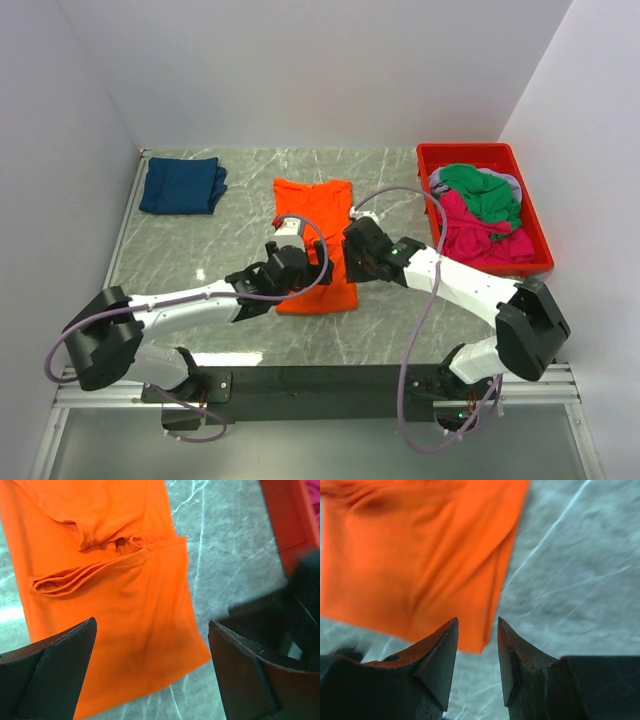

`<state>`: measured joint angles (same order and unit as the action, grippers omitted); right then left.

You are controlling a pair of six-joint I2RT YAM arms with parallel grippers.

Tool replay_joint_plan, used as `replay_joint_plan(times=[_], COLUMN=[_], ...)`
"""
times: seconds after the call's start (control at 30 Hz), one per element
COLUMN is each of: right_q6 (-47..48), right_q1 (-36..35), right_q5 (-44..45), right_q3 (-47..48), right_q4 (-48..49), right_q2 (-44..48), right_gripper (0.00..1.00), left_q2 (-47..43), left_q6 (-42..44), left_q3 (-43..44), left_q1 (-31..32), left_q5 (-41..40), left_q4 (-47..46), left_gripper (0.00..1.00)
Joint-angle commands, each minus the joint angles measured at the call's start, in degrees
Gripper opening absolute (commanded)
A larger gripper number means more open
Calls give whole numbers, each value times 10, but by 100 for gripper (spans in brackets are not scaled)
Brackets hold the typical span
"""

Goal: Fold and stack the t-shirts
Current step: Fold the tshirt

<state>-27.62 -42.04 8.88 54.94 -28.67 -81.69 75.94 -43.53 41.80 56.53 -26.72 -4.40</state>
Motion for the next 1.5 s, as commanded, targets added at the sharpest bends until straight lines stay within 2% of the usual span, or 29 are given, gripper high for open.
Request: replay_joint_plan(times=[0.0,0.3,0.73,0.93,1.23,1.33,1.47], right_q6=[-31,-58,-64,-70,-74,-74,-75], right_q1=[-36,-103,-110,-110,-109,-109,-109], right_q5=[21,36,36,62,54,73,87], right_q3=[-9,-18,-22,-26,-31,-33,-36], right_q4=[27,35,77,57,69,61,44], right_q2=[36,19,-78,-97,-138,-127,-79], right_gripper=[45,45,45,45,45,45,47], left_q2=[29,113,195,173,127,90,31], left_q6=[28,34,49,56,55,43,16], left_q3=[19,39,60,69,86,64,-6], left_q1=[-28,-69,-132,-157,-164,-164,-164], left_q5=[58,111,122,93,54,76,105], left_q4=[-41,-68,-100,-91,-39,-26,-4], left_gripper=[99,99,99,99,99,99,99])
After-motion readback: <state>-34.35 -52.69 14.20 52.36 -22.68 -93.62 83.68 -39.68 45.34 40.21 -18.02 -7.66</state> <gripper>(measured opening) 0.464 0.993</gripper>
